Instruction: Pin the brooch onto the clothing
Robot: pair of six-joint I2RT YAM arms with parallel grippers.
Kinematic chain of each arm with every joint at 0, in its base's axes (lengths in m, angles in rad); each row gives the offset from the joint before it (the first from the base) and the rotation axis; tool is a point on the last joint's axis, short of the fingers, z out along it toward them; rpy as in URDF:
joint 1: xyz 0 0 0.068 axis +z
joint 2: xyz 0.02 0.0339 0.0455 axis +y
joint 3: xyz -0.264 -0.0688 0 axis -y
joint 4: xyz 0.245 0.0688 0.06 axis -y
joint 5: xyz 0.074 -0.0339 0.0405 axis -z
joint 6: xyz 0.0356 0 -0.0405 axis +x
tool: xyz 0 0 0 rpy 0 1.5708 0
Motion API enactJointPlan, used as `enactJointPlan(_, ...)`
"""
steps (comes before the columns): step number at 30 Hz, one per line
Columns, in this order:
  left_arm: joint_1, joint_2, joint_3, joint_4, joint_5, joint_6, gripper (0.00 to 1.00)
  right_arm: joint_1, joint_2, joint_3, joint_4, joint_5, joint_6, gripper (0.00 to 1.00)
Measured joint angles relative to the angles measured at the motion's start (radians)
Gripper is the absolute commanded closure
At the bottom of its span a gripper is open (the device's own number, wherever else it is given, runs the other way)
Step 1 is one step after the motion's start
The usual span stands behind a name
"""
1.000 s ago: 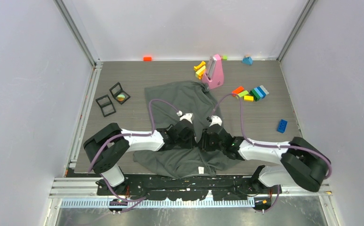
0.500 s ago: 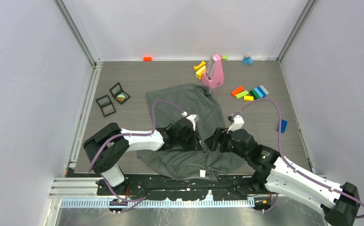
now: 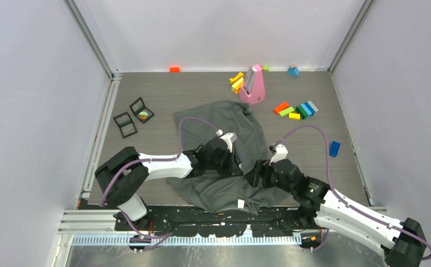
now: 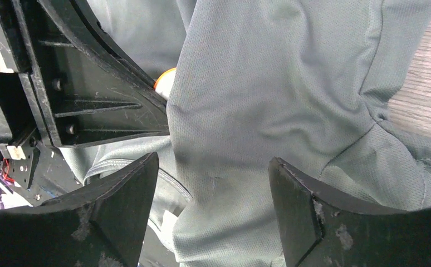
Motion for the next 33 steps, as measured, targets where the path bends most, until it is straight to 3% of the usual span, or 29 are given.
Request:
enactJointPlan(4,0.000,0.000,0.000,0.002,0.003,0.000,1.00,0.000,0.054,0.000,0.046,-0.005,0.003,0.34)
enactJointPlan(11,0.000,-0.006,0.000,0.002,0.010,0.002,1.00,0.000,0.154,0.000,0.126,-0.018,0.015,0.67)
enactJointPlan(22,0.005,-0.027,-0.021,0.036,0.092,0.058,1.00,0.000,0.176,0.000,0.162,-0.033,0.027,0.87)
enactJointPlan(33,0.010,-0.027,-0.061,0.084,0.150,0.092,1.00,0.000,0.228,0.024,0.130,-0.037,0.061,0.95)
